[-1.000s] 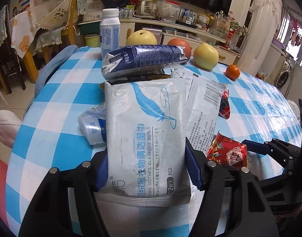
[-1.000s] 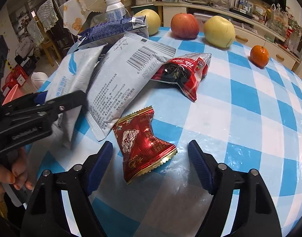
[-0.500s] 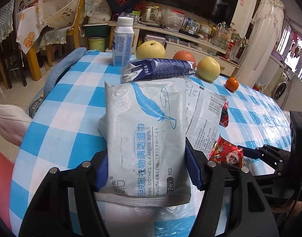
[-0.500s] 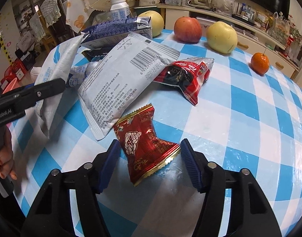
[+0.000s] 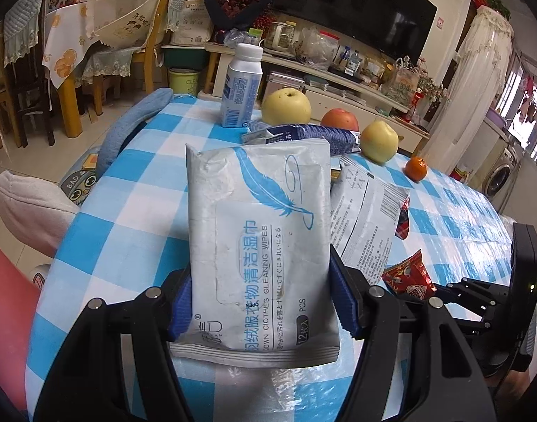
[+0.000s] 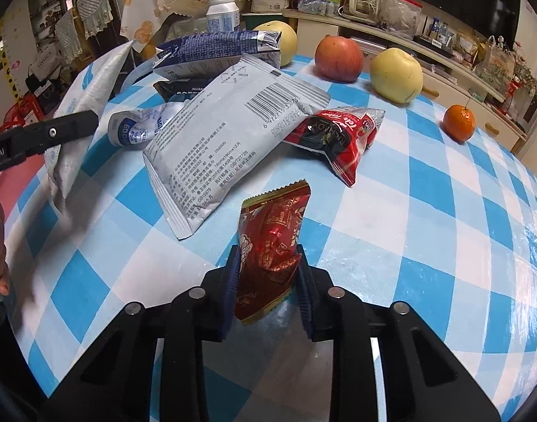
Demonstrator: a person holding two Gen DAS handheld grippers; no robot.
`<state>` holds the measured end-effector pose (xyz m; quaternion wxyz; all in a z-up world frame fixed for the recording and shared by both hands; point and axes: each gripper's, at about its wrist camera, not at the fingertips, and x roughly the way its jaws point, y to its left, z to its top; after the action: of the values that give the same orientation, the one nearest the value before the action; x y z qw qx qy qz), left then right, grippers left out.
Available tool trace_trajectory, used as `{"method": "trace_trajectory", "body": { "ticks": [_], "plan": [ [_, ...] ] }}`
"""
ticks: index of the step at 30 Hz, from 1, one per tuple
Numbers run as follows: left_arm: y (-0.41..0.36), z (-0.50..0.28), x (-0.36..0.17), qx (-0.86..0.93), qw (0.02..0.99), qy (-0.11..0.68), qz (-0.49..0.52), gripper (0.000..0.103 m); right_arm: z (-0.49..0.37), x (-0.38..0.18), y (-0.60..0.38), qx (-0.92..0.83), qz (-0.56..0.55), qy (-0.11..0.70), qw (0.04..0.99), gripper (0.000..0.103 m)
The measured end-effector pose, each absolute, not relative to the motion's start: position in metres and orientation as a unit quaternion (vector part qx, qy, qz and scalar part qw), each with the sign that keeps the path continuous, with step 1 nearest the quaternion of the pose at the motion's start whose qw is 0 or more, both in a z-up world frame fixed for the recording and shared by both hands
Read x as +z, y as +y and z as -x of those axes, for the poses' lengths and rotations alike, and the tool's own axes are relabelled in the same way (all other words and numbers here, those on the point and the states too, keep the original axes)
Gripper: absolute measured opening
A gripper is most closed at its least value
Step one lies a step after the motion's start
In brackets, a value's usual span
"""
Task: Collect trash
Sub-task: 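Carry the wipes pack and red wrapper to the pink bucket and release both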
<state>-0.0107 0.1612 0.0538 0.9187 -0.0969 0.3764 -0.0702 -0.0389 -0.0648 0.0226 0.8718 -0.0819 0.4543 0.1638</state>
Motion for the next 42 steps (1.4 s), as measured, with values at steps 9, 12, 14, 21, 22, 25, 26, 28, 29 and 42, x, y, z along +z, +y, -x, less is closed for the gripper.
{"method": "trace_trajectory", "body": {
  "ticks": [9,12,14,21,22,25,26,28,29,42],
  "plan": [
    [0.172,0.021,0.061,-0.072,0.922,0.365,0.103,0.066,0.045,0.031,-0.071,0.140,0.062,0.438,0.886,0.028],
    [0.176,0.025,0.064,-0.070,0.924,0.361,0.104,0.066,0.050,0.040,-0.073,0.142,0.045,0.425,0.893,0.028],
    [0.178,0.028,0.067,-0.067,0.926,0.358,0.103,0.066,0.053,0.047,-0.072,0.148,0.030,0.416,0.897,0.028],
    [0.188,0.036,0.074,-0.043,0.931,0.350,0.097,0.066,0.064,0.064,-0.061,0.169,-0.011,0.401,0.900,0.028],
    [0.190,0.036,0.076,-0.038,0.932,0.348,0.096,0.066,0.065,0.066,-0.058,0.173,-0.017,0.400,0.900,0.028],
    [0.198,0.040,0.081,-0.017,0.935,0.341,0.094,0.066,0.070,0.072,-0.047,0.185,-0.030,0.398,0.898,0.028],
    [0.201,0.041,0.083,-0.009,0.936,0.339,0.092,0.066,0.072,0.074,-0.042,0.190,-0.034,0.397,0.897,0.028],
    [0.208,0.044,0.087,0.005,0.937,0.337,0.089,0.066,0.075,0.077,-0.032,0.199,-0.039,0.396,0.896,0.028],
    [0.212,0.045,0.089,0.012,0.938,0.336,0.087,0.066,0.076,0.079,-0.026,0.206,-0.039,0.395,0.894,0.028],
    [0.290,0.074,0.120,0.112,0.939,0.307,0.104,0.066,0.099,0.119,0.101,0.325,-0.022,0.368,0.871,0.028]
  ]
}}
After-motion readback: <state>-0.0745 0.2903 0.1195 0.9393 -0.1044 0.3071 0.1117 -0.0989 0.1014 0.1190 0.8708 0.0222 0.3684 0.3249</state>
